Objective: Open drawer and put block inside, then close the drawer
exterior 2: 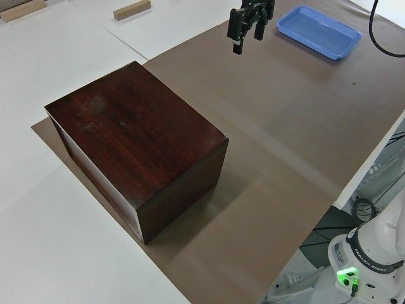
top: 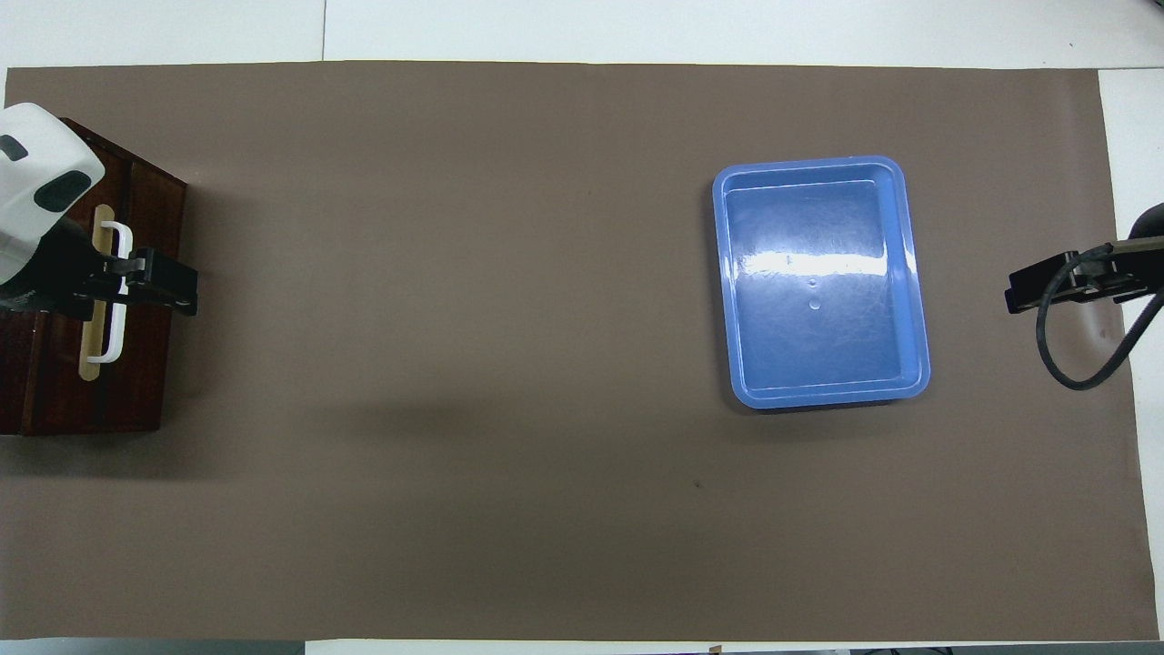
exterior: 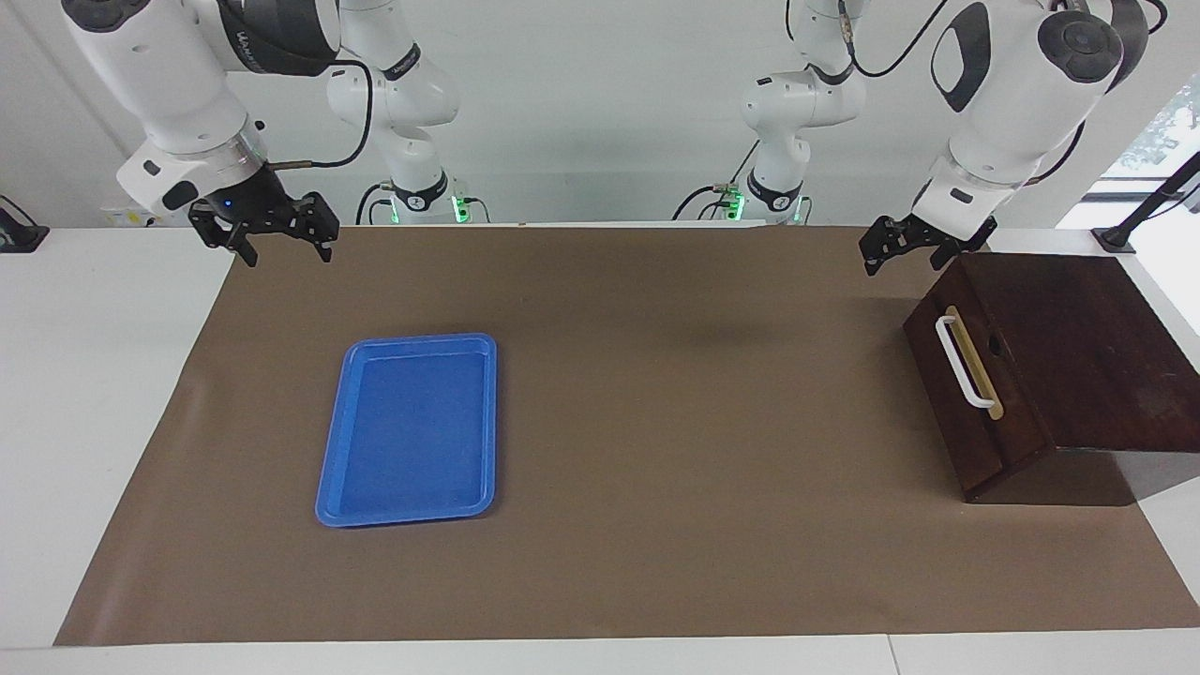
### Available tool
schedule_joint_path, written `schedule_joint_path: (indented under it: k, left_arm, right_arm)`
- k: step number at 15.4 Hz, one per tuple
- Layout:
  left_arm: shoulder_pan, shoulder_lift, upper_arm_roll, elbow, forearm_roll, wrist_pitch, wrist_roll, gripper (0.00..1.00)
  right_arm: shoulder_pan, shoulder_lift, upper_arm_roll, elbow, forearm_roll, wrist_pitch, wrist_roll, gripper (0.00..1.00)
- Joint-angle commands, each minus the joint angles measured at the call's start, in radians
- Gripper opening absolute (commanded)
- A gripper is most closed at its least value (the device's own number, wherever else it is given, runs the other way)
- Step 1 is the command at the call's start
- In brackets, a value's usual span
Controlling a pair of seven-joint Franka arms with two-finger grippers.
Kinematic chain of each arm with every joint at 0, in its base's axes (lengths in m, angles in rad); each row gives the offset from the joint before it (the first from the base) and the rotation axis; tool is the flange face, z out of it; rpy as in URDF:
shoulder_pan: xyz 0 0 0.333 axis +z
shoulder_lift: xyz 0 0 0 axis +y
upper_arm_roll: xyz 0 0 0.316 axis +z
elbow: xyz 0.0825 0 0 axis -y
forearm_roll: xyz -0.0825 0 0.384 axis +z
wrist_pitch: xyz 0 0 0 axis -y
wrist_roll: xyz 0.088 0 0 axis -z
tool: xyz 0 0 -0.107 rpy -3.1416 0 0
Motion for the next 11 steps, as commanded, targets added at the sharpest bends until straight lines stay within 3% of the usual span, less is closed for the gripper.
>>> schedule_joint_path:
  k: [1,11]
  left_arm:
    - [-0.021,-0.01,0.038,0.0,-0.008,-0.018,0.06,1.0]
    - [-0.021,0.013,0.034,0.036,-0.008,-0.039,0.101,1.0]
  right_arm:
    - [-0.025,-0.014,0.018,-0.013,-0.004,0.006,-0.016,1.0]
    - [-0.025,-0.014,0.018,-0.013,-0.004,0.006,-0.016,1.0]
